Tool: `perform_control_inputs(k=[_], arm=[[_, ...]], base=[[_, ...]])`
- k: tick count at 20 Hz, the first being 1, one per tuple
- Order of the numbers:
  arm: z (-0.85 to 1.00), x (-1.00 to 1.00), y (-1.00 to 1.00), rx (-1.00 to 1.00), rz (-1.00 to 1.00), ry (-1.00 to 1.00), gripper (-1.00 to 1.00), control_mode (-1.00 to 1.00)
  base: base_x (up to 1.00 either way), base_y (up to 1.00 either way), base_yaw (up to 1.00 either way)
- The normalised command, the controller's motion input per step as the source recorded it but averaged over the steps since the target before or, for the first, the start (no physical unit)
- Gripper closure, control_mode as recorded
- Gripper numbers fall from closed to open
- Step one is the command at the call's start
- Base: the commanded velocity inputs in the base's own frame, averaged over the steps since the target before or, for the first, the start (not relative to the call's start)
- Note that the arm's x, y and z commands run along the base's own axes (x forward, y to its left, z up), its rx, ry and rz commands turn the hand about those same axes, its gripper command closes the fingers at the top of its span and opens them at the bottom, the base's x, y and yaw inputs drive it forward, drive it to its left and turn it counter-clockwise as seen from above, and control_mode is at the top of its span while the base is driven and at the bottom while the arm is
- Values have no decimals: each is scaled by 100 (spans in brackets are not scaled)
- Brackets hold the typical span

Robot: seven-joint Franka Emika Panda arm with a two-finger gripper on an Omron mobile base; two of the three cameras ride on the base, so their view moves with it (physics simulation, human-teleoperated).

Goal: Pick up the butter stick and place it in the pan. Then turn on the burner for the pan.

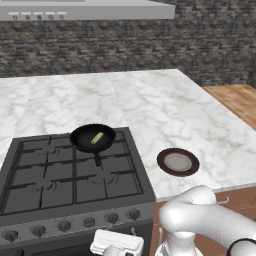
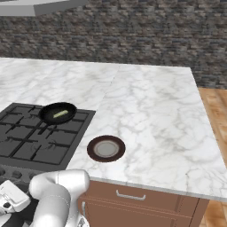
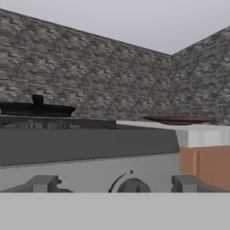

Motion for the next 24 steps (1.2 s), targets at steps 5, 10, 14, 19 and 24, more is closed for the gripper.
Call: perform_control_inputs(k=[5,10,14,19,24], arm=[[0,5,0,-5,5,-7,-100,-100],[0,14,0,-7,5,-1,-100,-100],[0,25,0,-5,7,0,-100,-100],[-1,30,1,-3,9,0,-100,-100],[-15,26,7,-2,10,0,-100,-100]], base=[[0,0,0],[0,0,0],[0,0,0],[0,0,0],[0,0,0]])
